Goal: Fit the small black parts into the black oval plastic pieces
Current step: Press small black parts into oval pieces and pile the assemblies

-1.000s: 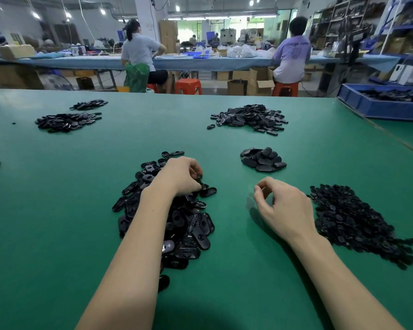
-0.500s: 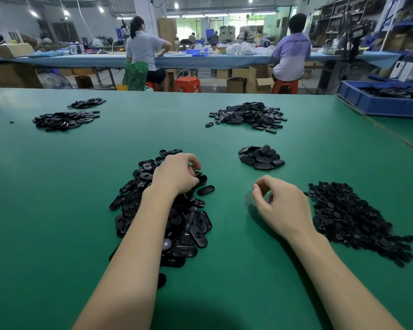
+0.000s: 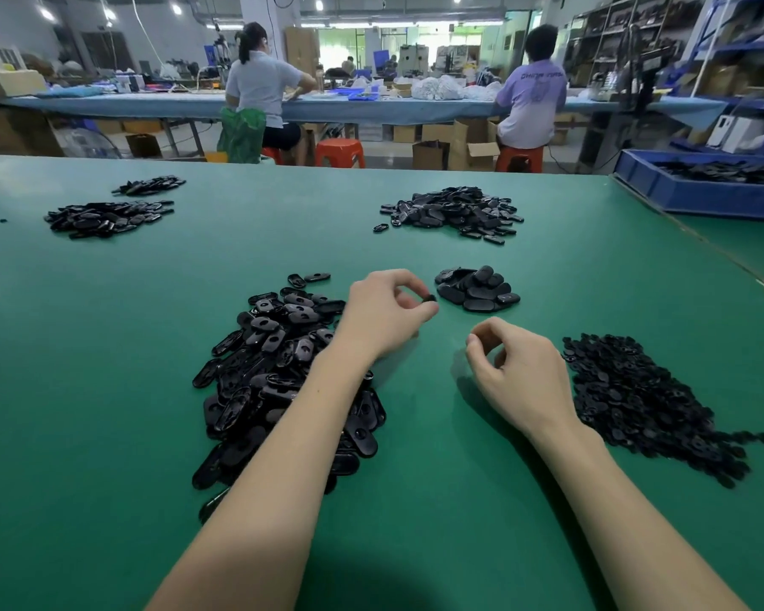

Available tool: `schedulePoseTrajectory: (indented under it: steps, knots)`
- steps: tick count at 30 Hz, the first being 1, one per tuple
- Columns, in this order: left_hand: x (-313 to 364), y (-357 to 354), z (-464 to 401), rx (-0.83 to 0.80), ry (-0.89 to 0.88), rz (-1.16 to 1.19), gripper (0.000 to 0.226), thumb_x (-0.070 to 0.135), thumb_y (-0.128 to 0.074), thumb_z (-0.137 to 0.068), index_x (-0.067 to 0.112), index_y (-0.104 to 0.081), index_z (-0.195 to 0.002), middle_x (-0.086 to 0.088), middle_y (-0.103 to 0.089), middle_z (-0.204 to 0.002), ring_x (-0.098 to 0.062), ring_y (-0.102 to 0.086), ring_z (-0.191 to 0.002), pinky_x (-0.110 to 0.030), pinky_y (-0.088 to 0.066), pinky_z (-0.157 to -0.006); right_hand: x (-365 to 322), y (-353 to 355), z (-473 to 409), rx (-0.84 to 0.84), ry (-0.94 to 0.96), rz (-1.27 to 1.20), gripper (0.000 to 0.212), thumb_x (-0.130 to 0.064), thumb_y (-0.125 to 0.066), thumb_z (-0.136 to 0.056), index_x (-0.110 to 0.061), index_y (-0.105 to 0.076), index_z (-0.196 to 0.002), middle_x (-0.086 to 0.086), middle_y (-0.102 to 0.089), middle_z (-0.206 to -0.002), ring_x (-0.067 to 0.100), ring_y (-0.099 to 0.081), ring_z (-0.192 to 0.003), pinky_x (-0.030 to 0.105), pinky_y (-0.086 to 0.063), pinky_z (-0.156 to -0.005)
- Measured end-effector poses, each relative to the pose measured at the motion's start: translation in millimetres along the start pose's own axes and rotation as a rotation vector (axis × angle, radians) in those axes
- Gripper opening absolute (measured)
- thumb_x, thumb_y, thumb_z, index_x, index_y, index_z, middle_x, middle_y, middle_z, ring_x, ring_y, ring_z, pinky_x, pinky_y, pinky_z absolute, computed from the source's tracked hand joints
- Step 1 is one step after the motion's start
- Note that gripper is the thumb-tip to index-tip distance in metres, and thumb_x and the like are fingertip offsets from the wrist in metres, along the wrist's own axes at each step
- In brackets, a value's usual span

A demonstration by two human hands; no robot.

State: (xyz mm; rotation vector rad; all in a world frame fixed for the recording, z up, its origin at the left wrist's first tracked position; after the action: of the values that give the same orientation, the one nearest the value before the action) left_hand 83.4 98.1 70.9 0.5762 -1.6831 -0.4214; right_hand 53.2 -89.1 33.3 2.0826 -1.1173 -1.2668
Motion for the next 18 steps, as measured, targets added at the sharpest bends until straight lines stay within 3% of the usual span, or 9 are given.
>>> schedulePoseTrajectory:
  steps: [2,5,8,14,18]
  knots:
    - [9.1,-23.7,6.7,-0.075,0.014,0.158,0.011,0.019,-0.073,-0.087,0.022,-0.071,-0.098,0.0,-0.072,-0.071,-0.008,-0.066,-0.052,-0.012,-0.047,-0.055,5.2,3.3,-5.9,-0.026,-0.026,0.011,0.01,-0.04,-0.06,-0.093,-0.03,-0.062,-0.091,-0.019,-0.066,-0.078,0.013,-0.061,-0.069,0.029,-0.045,-0.064]
    - [11.5,-60.0,18.9,-0.23,0.129,0.505,0.014,0.008,-0.068,-0.093,0.01,-0.069,-0.107,-0.002,-0.065,-0.07,-0.012,-0.063,-0.055,-0.02,-0.055,-0.06,23.2,11.0,-17.2,-0.105,-0.117,0.028,0.008,-0.044,-0.06,-0.09,-0.036,-0.062,-0.09,-0.023,-0.065,-0.076,0.01,-0.064,-0.074,0.029,-0.043,-0.065]
    - [6.4,-86.8,28.9,-0.308,0.252,0.686,0.015,0.002,-0.063,-0.095,0.007,-0.068,-0.109,-0.005,-0.062,-0.076,-0.012,-0.064,-0.061,-0.018,-0.057,-0.063,43.1,24.3,-22.6,-0.115,-0.185,0.092,0.008,-0.043,-0.061,-0.089,-0.036,-0.065,-0.088,-0.022,-0.066,-0.079,0.016,-0.065,-0.08,0.03,-0.043,-0.068]
    - [-2.8,-106.5,33.8,-0.358,0.342,0.727,0.03,-0.011,-0.056,-0.094,0.001,-0.06,-0.122,-0.017,-0.065,-0.101,-0.02,-0.067,-0.074,-0.024,-0.061,-0.075,74.6,52.6,-17.6,-0.119,-0.308,0.265,0.019,-0.03,-0.06,-0.089,-0.033,-0.074,-0.102,-0.01,-0.074,-0.097,0.024,-0.06,-0.107,0.035,-0.052,-0.082]
    - [-3.8,-103.8,32.0,-0.33,0.341,0.702,0.034,-0.018,-0.054,-0.089,0.002,-0.057,-0.116,-0.021,-0.066,-0.11,-0.026,-0.071,-0.082,-0.032,-0.061,-0.087,84.9,60.8,-13.3,-0.149,-0.36,0.273,0.021,-0.029,-0.062,-0.087,-0.036,-0.076,-0.101,-0.013,-0.075,-0.1,0.024,-0.059,-0.115,0.039,-0.053,-0.094]
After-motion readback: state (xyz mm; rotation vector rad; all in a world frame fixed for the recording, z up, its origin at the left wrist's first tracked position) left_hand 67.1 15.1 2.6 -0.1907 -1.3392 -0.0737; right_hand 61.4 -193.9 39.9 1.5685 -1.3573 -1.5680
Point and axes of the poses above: each hand's wrist, its own z-axis away from the middle knuckle, its own y-axis out of the back of the hand, x = y × z, the point moved 8 cm from there along -z, towards the middle knuckle
